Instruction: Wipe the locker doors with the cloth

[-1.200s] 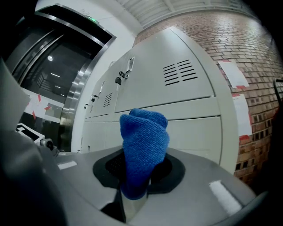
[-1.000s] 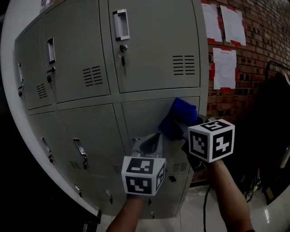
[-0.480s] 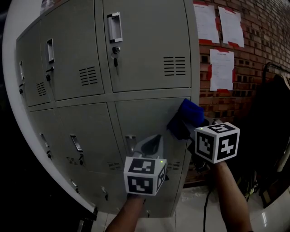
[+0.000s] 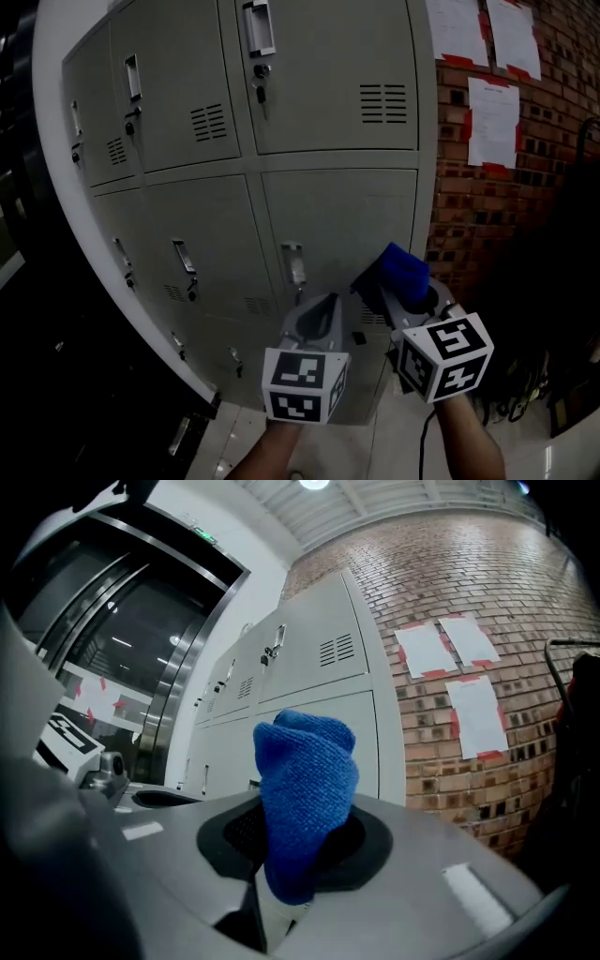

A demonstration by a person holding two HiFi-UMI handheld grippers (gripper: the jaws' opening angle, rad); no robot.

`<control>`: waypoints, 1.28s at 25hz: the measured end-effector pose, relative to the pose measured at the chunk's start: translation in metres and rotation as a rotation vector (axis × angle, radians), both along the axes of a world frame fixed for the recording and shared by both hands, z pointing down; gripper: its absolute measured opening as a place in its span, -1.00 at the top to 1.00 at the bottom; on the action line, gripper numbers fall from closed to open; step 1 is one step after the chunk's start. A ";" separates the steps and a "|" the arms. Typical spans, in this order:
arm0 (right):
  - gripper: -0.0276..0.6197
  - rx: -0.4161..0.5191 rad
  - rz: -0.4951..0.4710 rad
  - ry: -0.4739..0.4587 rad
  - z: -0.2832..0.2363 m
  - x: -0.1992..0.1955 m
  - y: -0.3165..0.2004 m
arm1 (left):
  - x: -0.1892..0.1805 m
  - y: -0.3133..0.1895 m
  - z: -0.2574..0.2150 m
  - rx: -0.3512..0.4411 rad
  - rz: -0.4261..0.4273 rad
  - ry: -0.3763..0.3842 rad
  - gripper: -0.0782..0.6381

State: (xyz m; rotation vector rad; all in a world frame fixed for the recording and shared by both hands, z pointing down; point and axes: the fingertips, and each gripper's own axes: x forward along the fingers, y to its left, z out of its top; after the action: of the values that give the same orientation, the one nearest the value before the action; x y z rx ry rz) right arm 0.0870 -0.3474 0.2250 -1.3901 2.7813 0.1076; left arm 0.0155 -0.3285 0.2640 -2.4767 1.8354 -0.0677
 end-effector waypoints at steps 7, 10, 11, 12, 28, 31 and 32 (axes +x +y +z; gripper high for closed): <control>0.65 0.032 0.034 0.026 0.042 -0.021 0.039 | -0.009 0.041 0.028 -0.005 -0.008 -0.022 0.78; 0.66 0.057 0.062 0.024 0.052 -0.033 0.060 | -0.016 0.059 0.033 -0.006 0.009 -0.026 0.78; 0.66 0.058 0.073 0.022 0.056 -0.037 0.067 | -0.019 0.065 0.035 -0.006 0.015 -0.030 0.78; 0.66 0.055 0.084 0.019 0.060 -0.041 0.074 | -0.022 0.072 0.036 -0.007 0.022 -0.033 0.78; 0.66 -0.002 0.189 0.021 0.101 -0.087 0.156 | -0.064 0.150 0.071 -0.046 0.105 -0.021 0.78; 0.66 -0.008 0.200 0.025 0.105 -0.090 0.164 | -0.069 0.158 0.073 -0.046 0.114 -0.012 0.78; 0.66 -0.007 0.203 0.027 0.105 -0.092 0.167 | -0.070 0.160 0.073 -0.045 0.118 -0.010 0.78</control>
State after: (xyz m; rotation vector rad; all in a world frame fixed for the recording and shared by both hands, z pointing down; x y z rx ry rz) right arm -0.0049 -0.1806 0.3301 -1.6812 2.6554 0.1218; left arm -0.0543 -0.1685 0.3370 -2.6037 1.6986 -0.1176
